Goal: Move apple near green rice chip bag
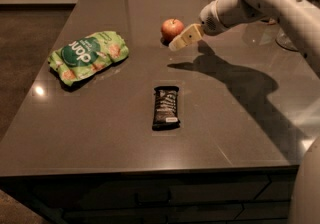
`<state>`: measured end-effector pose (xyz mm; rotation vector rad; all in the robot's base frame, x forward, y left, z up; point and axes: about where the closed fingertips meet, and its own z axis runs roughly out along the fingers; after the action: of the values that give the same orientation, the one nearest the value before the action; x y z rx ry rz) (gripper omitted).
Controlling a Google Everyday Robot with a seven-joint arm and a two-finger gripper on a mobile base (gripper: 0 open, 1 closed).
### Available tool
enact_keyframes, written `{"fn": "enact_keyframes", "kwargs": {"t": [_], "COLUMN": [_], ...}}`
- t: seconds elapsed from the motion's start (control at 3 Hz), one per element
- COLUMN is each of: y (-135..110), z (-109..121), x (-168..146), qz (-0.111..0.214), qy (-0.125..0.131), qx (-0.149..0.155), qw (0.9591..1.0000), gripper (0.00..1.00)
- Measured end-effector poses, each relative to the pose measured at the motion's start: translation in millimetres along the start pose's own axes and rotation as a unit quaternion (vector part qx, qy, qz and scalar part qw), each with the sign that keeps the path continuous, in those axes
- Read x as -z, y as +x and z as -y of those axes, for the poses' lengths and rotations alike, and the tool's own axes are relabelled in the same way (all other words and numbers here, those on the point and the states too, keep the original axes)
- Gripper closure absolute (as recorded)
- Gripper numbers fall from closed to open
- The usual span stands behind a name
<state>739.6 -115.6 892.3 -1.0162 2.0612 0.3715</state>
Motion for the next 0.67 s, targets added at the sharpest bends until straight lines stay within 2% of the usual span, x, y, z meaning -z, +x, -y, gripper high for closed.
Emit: {"fn": "enact_keyframes", "kwargs": {"t": [0.67], "y": [-11.2], "z": [22.8], "x": [-43.4], "qz": [0.031], "qy": [0.012], "qx": [0.009], "qw": [0.9994], "gripper": [0.00]}}
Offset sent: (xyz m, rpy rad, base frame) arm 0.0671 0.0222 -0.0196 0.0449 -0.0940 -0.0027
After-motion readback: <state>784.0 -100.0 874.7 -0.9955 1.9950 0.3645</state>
